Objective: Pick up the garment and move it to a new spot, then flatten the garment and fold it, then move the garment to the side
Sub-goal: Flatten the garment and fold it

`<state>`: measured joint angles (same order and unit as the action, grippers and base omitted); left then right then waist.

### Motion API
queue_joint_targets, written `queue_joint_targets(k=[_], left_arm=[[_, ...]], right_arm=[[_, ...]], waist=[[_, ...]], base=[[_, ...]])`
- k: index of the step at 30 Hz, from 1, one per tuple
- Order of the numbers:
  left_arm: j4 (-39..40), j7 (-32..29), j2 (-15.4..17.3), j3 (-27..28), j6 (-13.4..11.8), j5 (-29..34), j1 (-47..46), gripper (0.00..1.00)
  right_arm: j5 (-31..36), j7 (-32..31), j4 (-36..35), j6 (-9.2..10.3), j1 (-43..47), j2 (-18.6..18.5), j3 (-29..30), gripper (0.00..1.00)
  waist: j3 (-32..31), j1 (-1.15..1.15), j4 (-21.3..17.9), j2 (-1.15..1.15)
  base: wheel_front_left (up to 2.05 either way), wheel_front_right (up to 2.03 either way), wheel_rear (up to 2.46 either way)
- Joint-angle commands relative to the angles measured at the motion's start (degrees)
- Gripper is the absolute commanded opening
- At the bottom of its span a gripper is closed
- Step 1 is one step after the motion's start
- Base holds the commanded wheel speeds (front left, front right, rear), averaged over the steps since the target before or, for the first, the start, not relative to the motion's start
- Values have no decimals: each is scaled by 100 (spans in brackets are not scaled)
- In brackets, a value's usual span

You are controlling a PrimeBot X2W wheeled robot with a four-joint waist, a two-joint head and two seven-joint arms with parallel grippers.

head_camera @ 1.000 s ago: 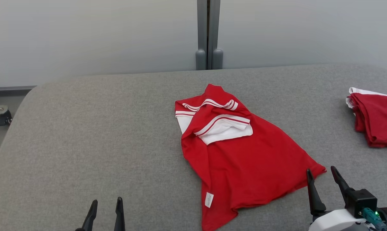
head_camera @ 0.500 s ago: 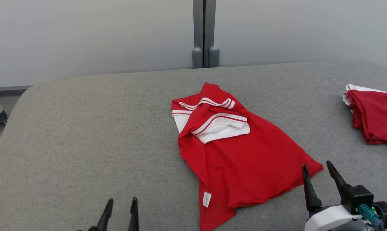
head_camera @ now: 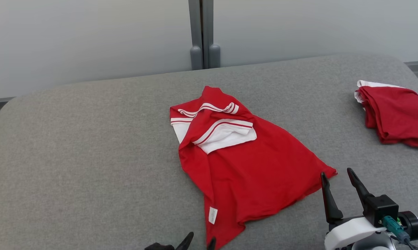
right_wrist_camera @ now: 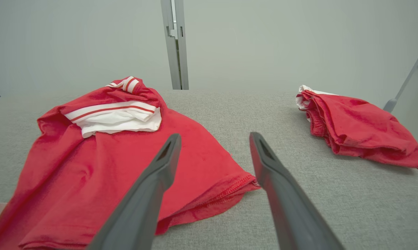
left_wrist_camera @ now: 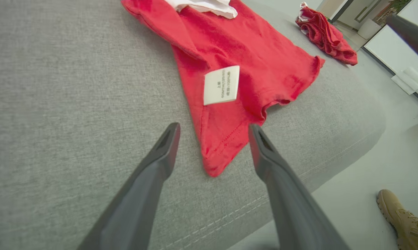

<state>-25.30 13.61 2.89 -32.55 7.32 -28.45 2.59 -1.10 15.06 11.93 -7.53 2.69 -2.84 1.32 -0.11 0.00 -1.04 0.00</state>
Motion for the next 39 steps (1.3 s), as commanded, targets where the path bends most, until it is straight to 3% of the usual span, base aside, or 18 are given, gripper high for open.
queue_joint_targets(k=[1, 7, 8, 9, 10, 13, 17, 25, 34, 39], left_arm=[[-127, -7, 2, -116, 20, -112, -182, 100], [-958, -36, 10, -561, -13, -862, -694, 100], [-1083, -23, 9, -612, -29, -1038, -760, 82], [-1226, -17, 13, -656, -76, -1181, -832, 18], [-1342, -24, 13, -697, -110, -1300, -880, 0], [-1719, -18, 12, -724, -229, -1623, -1042, 0], [-1781, 139, 218, -97, -551, -1725, -1467, 0], [-350, 156, 1159, 1217, -1144, -868, -2219, 0], [312, -72, 2018, 1427, -1157, -326, -3530, 0], [417, -237, 2269, 1352, -953, -138, -4243, 0]], right_arm=[[32, 14, -21, 9, -74, -10, 9, 100], [32, 14, -15, 9, -134, -10, 14, 100], [26, 13, -15, 9, -156, -9, 12, 100], [23, 14, -12, 9, -167, -9, 9, 100], [21, 14, -5, 9, -173, -9, 8, 100], [-19, 14, 14, 9, -205, -9, 4, 100], [-95, 14, -3, 9, -193, -9, 44, 100], [-365, 14, 63, 9, -124, -8, -57, 100], [-622, 13, 181, 9, -231, -9, -244, 100], [-701, 13, 221, 9, -208, -8, -245, 100]], waist=[[82, 0, -121, 0], [227, 0, -360, 0], [249, 0, -402, 0], [265, 0, -437, 0], [277, 0, -469, 0], [286, 0, -581, 0], [260, 0, -684, 0], [213, 0, -831, 0], [108, 0, -1227, 0], [77, 0, -1448, 0]], base=[[0, 0, 0], [0, 0, 0], [0, 0, 0], [0, 0, 0], [0, 0, 0], [0, 0, 0], [0, 0, 0], [0, 0, 0], [0, 0, 0], [0, 0, 0]])
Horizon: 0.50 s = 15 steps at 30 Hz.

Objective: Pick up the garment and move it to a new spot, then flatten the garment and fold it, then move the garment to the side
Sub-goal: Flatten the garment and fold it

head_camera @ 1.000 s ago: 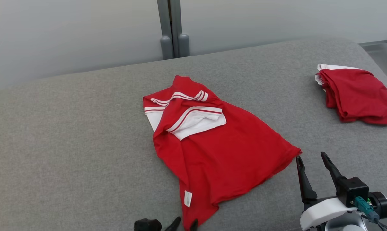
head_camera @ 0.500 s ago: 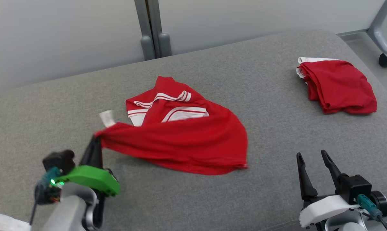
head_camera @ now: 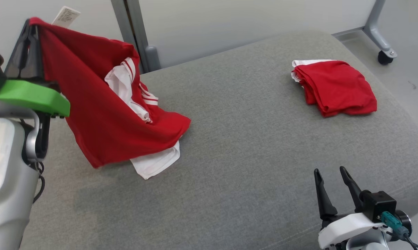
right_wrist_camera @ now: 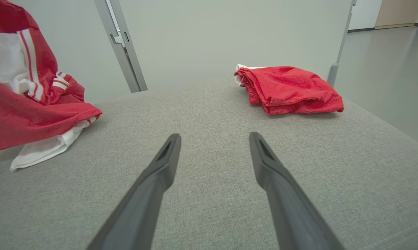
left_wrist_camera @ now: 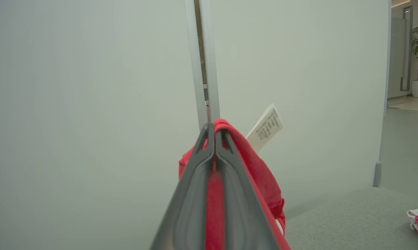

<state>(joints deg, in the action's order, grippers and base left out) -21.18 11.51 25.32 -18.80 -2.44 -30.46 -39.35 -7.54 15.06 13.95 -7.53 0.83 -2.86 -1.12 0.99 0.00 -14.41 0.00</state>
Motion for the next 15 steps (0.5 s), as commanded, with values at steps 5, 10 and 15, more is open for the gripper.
queue_joint_targets(k=[5, 10, 15], left_arm=[[220, -237, -138, -319, 234, 34, -159, 0], [860, -497, -451, -752, 365, -103, 446, 0], [1820, -694, -796, -1388, 431, -257, 1366, 0]], right_arm=[[-16, 13, 30, 9, 84, -6, 76, 100], [40, 14, -9, 9, 141, -6, 196, 100], [132, 13, -30, 9, 203, -5, 299, 100]], waist=[[-80, 0, -217, 0], [-86, 0, -176, 0], [-70, 0, 25, 0]], base=[[0, 0, 0], [0, 0, 0], [0, 0, 0]])
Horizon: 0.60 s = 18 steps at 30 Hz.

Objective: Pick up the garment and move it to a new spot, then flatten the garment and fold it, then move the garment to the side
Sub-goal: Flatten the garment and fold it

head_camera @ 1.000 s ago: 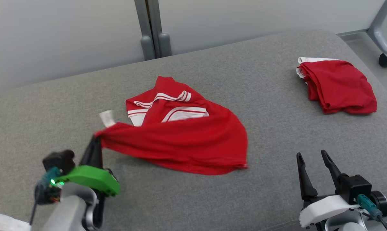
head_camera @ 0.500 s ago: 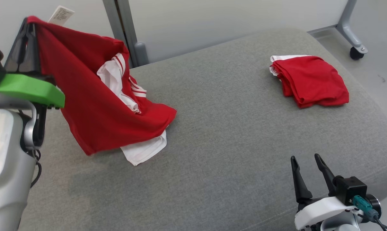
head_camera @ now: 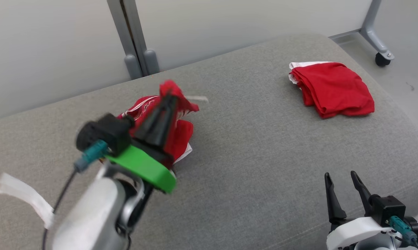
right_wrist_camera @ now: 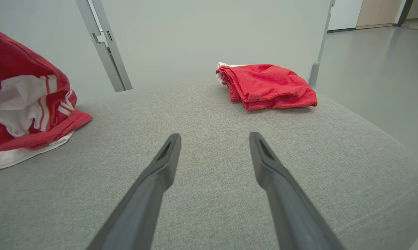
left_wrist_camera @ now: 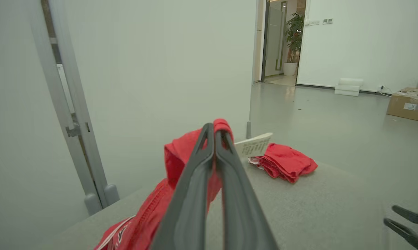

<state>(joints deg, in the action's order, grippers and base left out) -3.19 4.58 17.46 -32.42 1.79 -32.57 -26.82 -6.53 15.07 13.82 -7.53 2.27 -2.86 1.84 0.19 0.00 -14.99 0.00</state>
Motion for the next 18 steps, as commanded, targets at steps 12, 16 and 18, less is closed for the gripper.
queue_joint_targets(k=[12, 16, 18], left_arm=[[774, 253, 142, -316, -772, -112, 2269, 0], [327, 374, 545, -92, -1159, -37, 2896, 0], [49, 412, 664, -4, -1310, -54, 3145, 0]], right_arm=[[67, 12, 4, 9, 23, -6, -30, 100], [75, 12, 17, 9, 63, -7, -25, 100], [78, 12, 21, 9, 87, -7, -11, 100]], waist=[[37, 0, 441, 0], [29, 0, 495, 0], [22, 0, 526, 0]], base=[[0, 0, 0], [0, 0, 0], [0, 0, 0]])
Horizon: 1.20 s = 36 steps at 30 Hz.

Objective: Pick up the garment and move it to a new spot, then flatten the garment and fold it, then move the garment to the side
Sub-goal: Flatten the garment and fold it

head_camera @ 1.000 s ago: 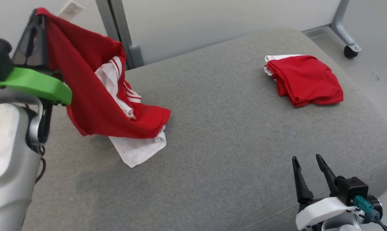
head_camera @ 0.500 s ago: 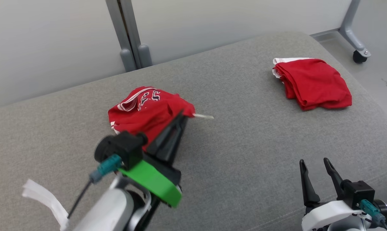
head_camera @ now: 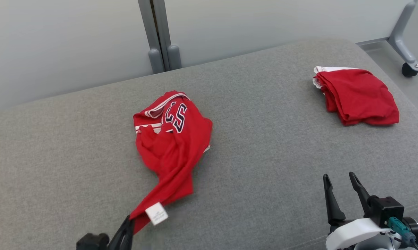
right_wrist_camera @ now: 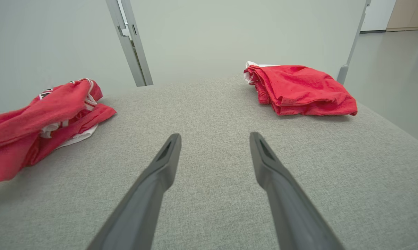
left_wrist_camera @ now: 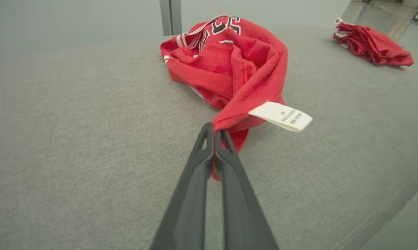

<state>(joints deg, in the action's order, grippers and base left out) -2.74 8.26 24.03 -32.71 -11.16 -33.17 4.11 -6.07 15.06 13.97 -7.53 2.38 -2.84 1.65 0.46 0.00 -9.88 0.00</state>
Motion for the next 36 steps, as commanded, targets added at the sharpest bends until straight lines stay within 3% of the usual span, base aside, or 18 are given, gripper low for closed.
queue_joint_targets(k=[1, 4, 8, 9, 10, 12, 13, 18, 21, 28, 32, 36], left_arm=[[-118, 68, 37, 52, -50, -19, 129, 0], [-587, 197, 94, 114, -80, -54, 277, 0], [-1178, 416, -86, 171, 26, -125, 241, 2], [-1345, 463, -132, 201, 39, -164, 218, 22], [-1468, 493, -145, 189, 66, -149, 198, 24], [-1705, 547, -216, 228, 93, -168, 148, 43], [-1818, 555, -251, 235, 102, -211, 156, 100], [-2098, 76, -172, 242, 20, -408, 250, 100], [-1866, -470, -57, 153, -61, -472, 303, 100], [-192, -1240, 187, -158, -223, 41, -449, 100], [190, -1661, 59, -463, -63, 371, -1217, 100], [19, -1927, -240, -734, 192, 629, -2130, 100]], right_arm=[[36, 14, 6, 9, 84, -10, 16, 100], [55, 13, 18, 9, 74, -9, 12, 100], [56, 14, 51, 9, 52, -9, -14, 100], [57, 14, 58, 9, 49, -9, -21, 100], [57, 14, 63, 9, 49, -9, -25, 100], [59, 14, 70, 9, 51, -9, -33, 100], [61, 13, 72, 9, 56, -9, -32, 100], [97, 14, 84, 9, 93, -9, -18, 100], [94, 14, 81, 9, 82, -9, -30, 100], [66, 14, 82, 9, 10, -8, -129, 100], [37, 14, 65, 9, -119, -8, -223, 100], [-4, 13, 29, 9, -310, -9, -342, 100]], waist=[[-5, 0, 32, 0], [-2, 0, 79, 0], [-15, 0, 134, 0], [-20, 0, 146, 0], [-25, 0, 153, 0], [-34, 0, 164, 0], [-40, 0, 169, 0], [-69, 0, 175, 0], [-72, 0, 155, 0], [-12, 0, 50, 0], [128, 0, -163, 0], [441, 0, -460, 0]], base=[[0, 0, 0], [0, 0, 0], [0, 0, 0], [0, 0, 0], [0, 0, 0], [0, 0, 0], [0, 0, 0], [0, 0, 0], [0, 0, 0], [0, 0, 0], [0, 0, 0], [0, 0, 0]])
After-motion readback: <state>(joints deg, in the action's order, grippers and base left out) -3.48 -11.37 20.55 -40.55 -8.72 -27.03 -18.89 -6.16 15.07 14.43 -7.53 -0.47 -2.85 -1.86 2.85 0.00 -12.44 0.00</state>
